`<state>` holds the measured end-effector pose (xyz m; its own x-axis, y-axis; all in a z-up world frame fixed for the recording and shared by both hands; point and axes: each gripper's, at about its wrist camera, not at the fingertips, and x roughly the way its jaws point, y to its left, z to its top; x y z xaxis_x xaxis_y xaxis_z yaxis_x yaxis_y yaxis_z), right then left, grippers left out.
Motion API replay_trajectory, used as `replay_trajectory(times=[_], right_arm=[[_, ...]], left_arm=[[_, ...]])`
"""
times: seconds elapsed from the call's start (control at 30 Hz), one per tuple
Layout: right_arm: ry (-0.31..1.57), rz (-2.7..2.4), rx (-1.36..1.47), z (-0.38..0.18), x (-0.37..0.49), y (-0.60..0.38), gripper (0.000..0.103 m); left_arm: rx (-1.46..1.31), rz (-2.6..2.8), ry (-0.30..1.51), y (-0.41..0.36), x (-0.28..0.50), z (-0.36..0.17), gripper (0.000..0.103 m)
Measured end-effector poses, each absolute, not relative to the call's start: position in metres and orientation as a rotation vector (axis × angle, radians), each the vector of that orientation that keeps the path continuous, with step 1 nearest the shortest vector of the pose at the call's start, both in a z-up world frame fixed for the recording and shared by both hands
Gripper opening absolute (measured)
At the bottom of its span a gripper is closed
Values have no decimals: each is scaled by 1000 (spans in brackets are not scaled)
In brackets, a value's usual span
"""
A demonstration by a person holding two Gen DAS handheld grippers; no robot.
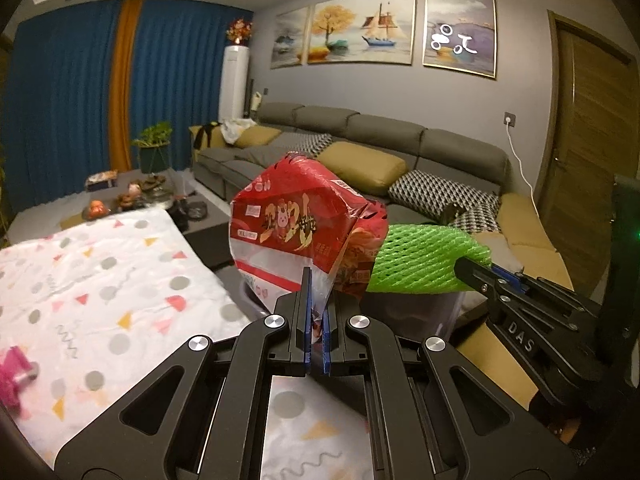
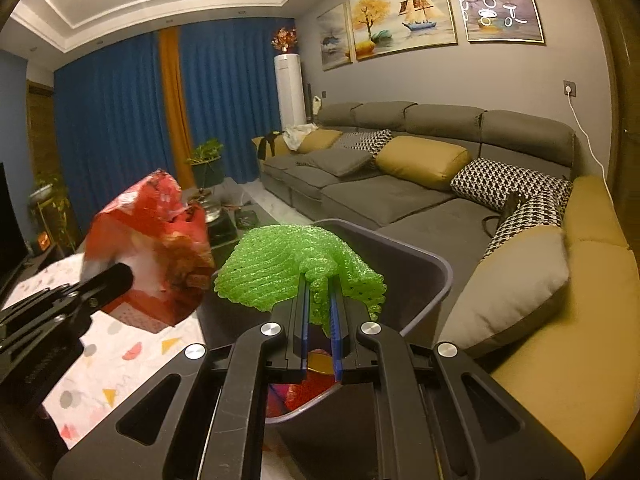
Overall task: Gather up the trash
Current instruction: 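Open both tools to drop the snack bag and foam net into the bin, then move both tools back toward the red wrapper and pink bag on the sheet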
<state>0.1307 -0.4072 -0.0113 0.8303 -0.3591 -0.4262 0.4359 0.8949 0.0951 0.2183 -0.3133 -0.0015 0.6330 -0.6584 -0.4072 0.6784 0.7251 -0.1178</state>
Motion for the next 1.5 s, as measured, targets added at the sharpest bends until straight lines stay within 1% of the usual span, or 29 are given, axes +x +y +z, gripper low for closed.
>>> replay_trajectory(times=[0.2, 0.53, 0.7, 0.73, 0.8, 0.83, 0.87, 0.9, 0.97, 1.0, 1.03, 1.1, 1.17, 1.2, 1.23, 1.27, 1.33, 1.4, 1.5], right_arm=[[425, -443, 180, -16, 134, -414, 13], [435, -429, 199, -21, 140, -425, 13], [425, -410, 217, -22, 140, -432, 16], [423, -407, 220, -22, 140, -432, 17], [416, -399, 228, -22, 140, -435, 26], [414, -395, 231, -22, 140, -435, 28], [412, -391, 233, -22, 140, -435, 34], [411, -391, 232, -22, 140, -435, 35], [406, -388, 232, -21, 139, -435, 39], [402, -389, 234, -21, 138, -436, 42], [399, -391, 234, -21, 137, -435, 43], [391, -393, 239, -20, 134, -436, 47], [385, -395, 242, -18, 130, -436, 51], [383, -396, 239, -18, 129, -435, 52], [378, -397, 235, -17, 127, -433, 56], [373, -398, 232, -16, 124, -431, 62], [363, -397, 223, -14, 120, -426, 66], [352, -397, 214, -11, 116, -420, 74], [344, -387, 212, -8, 111, -411, 79]], left_arm=[[46, -796, 489, -332, 232, -15, 3], [35, -822, 546, -345, 242, -29, 3], [24, -839, 567, -349, 246, -34, 3], [32, -846, 565, -351, 246, -35, 3], [41, -857, 571, -354, 245, -37, 4], [47, -859, 575, -355, 245, -39, 5], [48, -860, 577, -356, 245, -40, 7], [47, -860, 578, -356, 246, -41, 12], [46, -855, 576, -355, 246, -42, 26], [43, -851, 573, -354, 246, -42, 44], [30, -848, 564, -351, 246, -41, 54], [12, -833, 554, -345, 245, -39, 65], [7, -809, 550, -338, 245, -38, 71], [10, -797, 547, -335, 244, -37, 78], [12, -770, 536, -330, 242, -37, 80], [12, -760, 532, -327, 241, -35, 81], [9, -728, 523, -317, 238, -33, 85], [9, -691, 510, -306, 234, -30, 89], [-5, -638, 500, -286, 227, -26, 91]])
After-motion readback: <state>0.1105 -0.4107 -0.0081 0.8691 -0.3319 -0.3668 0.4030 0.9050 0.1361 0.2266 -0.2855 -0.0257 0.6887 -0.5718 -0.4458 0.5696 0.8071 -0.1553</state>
